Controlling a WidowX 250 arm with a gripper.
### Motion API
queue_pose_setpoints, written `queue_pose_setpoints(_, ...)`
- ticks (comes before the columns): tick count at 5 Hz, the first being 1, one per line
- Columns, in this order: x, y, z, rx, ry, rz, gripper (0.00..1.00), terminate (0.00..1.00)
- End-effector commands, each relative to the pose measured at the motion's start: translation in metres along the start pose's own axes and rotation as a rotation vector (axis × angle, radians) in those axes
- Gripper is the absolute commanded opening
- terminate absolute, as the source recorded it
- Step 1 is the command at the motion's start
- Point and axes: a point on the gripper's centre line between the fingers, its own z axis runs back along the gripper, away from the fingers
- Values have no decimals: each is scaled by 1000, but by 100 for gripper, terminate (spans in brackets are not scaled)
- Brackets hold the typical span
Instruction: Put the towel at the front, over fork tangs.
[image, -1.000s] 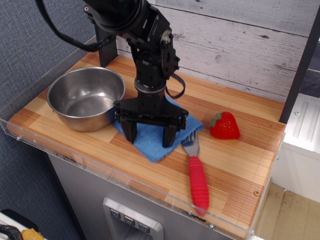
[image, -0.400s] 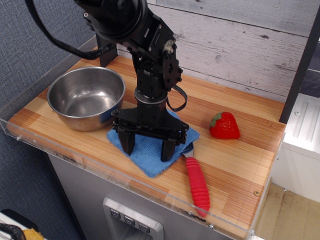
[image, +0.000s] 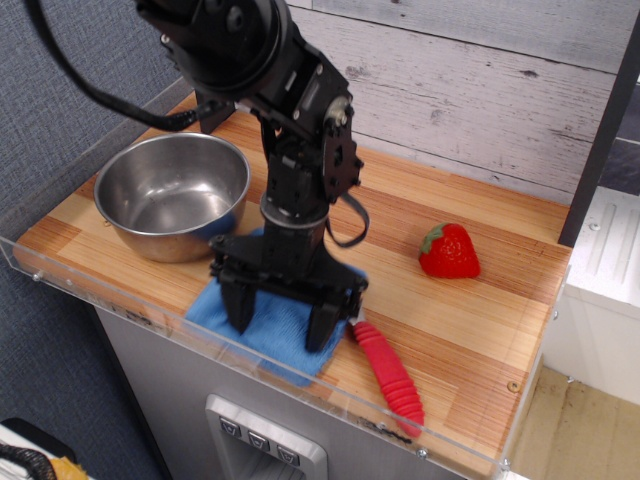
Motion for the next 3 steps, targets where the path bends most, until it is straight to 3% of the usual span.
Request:
queue_pose_setpoints(1, 17, 0, 42, -7, -143, 2, 100, 0)
queue_pose_setpoints(3, 25, 7, 73, -6, -217, 45, 100, 0)
